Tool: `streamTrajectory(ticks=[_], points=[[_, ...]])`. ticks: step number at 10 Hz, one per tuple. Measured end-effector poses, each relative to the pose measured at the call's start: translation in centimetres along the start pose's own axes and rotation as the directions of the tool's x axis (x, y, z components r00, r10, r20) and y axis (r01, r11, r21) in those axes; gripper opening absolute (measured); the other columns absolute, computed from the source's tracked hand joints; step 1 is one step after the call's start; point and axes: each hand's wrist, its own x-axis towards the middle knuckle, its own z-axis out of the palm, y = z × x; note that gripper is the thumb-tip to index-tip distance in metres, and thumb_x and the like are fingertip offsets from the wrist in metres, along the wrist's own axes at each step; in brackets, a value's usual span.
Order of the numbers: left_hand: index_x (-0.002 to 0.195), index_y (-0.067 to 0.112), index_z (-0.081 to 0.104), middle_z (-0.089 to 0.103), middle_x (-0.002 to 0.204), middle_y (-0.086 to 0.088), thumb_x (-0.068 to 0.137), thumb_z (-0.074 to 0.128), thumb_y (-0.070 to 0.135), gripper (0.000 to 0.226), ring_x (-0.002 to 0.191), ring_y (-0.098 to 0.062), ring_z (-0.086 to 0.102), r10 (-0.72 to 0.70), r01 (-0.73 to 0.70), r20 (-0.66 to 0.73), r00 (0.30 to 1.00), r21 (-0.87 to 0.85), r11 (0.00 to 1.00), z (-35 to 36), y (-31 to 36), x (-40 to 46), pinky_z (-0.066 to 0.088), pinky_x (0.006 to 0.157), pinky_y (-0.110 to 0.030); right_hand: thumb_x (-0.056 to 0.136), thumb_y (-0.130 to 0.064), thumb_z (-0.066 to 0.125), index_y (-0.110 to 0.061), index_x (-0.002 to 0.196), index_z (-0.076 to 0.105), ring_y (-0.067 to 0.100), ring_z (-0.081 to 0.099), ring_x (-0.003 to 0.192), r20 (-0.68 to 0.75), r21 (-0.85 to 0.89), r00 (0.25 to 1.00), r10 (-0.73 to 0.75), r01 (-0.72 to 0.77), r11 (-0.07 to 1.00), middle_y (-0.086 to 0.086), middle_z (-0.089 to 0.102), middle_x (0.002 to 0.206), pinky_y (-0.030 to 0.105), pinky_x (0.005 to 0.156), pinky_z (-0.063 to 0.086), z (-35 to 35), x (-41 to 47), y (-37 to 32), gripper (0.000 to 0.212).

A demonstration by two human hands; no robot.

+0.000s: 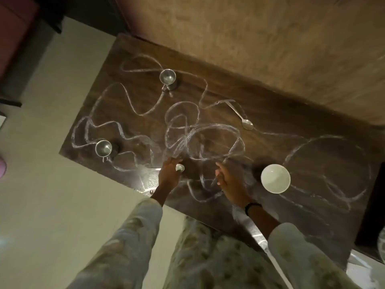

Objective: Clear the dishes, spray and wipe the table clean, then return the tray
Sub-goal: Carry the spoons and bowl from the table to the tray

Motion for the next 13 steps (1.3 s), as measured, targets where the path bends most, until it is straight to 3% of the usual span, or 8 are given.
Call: streamTrajectory(ticks=[5,6,7,8,10,11,12,13], points=[[0.107,0.010,0.056,0.063,0.111,-0.008,0.092,0.054,0.022,0.019,0.097,-0.028,0.063,0.118,-0.145,0.100,0.988,0.345,0.927,1.7,-1.6,3.4,0.049,0.084,-0.036,0.103,-0.021,0.039,-0.013,0.140,0.041,0.020,0.065,0.084,-0.028,0.126,0.994,0.108,-0.104,0.987,0.012,0.066,0.095,0.013,0.074,0.048,-2.2,5.7,0.2,0.038],[0.103,0.010,0.060,0.060,0.103,-0.010,0.095,0.048,0.023,0.020,0.090,-0.029,0.062,0.080,-0.086,0.045,0.996,0.155,0.984,1.4,-0.9,3.7,0.046,0.078,-0.034,0.101,-0.015,0.042,-0.008,0.130,0.051,0.021,0.062,0.090,-0.104,0.283,0.965,0.239,-0.201,0.938,0.008,0.062,0.108,0.019,0.078,0.050,-4.1,7.9,1.1,0.031],[0.102,0.010,0.068,0.063,0.097,-0.012,0.092,0.053,0.018,0.019,0.080,-0.022,0.058,0.069,-0.072,-0.036,0.997,-0.078,0.994,0.2,0.8,4.3,0.043,0.072,-0.029,0.094,-0.015,0.052,-0.008,0.108,0.060,0.019,0.059,0.079,-0.250,0.339,0.894,0.372,-0.279,0.898,0.006,0.062,0.088,0.029,0.072,0.048,-5.9,11.3,3.1,0.017],[0.095,0.008,0.070,0.070,0.087,-0.011,0.091,0.056,0.014,0.016,0.063,-0.018,0.064,0.062,-0.095,-0.113,0.992,-0.319,0.943,-0.9,2.8,4.7,0.053,0.055,-0.031,0.090,-0.017,0.056,0.001,0.106,0.063,0.018,0.052,0.079,-0.383,0.240,0.800,0.463,-0.397,0.886,0.004,0.057,0.086,0.029,0.066,0.039,-8.5,14.6,4.5,0.025],[0.095,0.003,0.069,0.065,0.079,-0.005,0.088,0.062,0.014,0.015,0.046,-0.003,0.059,-0.001,-0.084,-0.149,0.989,-0.566,0.820,-1.4,5.4,6.1,0.044,0.040,-0.011,0.092,-0.028,0.045,0.000,0.108,0.057,0.035,0.056,0.114,-0.172,0.342,0.762,0.624,-0.548,0.764,0.020,0.055,0.104,0.048,0.102,0.045,-10.4,19.4,8.1,0.035],[0.092,0.005,0.069,0.065,0.078,-0.008,0.086,0.063,0.013,0.011,0.043,-0.005,0.056,-0.034,-0.030,-0.090,0.995,-0.628,0.778,-0.9,5.8,6.6,0.045,0.038,-0.016,0.093,-0.019,0.052,0.004,0.112,0.057,0.031,0.060,0.099,-0.210,0.446,0.741,0.638,-0.508,0.736,0.023,0.060,0.113,0.047,0.099,0.048,-10.1,19.4,5.6,0.030],[0.093,0.005,0.068,0.064,0.076,-0.004,0.086,0.063,0.013,0.012,0.044,-0.005,0.058,-0.045,-0.016,-0.079,0.996,-0.640,0.768,-0.7,6.2,6.7,0.046,0.039,-0.018,0.087,-0.004,0.058,-0.015,0.074,0.059,0.022,0.062,0.073,-0.309,0.585,0.705,0.638,-0.388,0.712,0.025,0.067,0.103,0.044,0.092,0.053,-9.9,18.8,4.1,0.017],[0.094,0.005,0.068,0.067,0.074,-0.003,0.089,0.060,0.014,0.013,0.057,-0.019,0.065,-0.076,0.009,-0.072,0.995,-0.669,0.743,-1.1,6.7,6.3,0.052,0.047,-0.027,0.090,-0.010,0.059,-0.012,0.083,0.066,0.017,0.066,0.073,-0.453,0.536,0.730,0.512,-0.236,0.810,0.010,0.070,0.086,0.035,0.085,0.056,-9.5,16.3,2.7,0.010]])
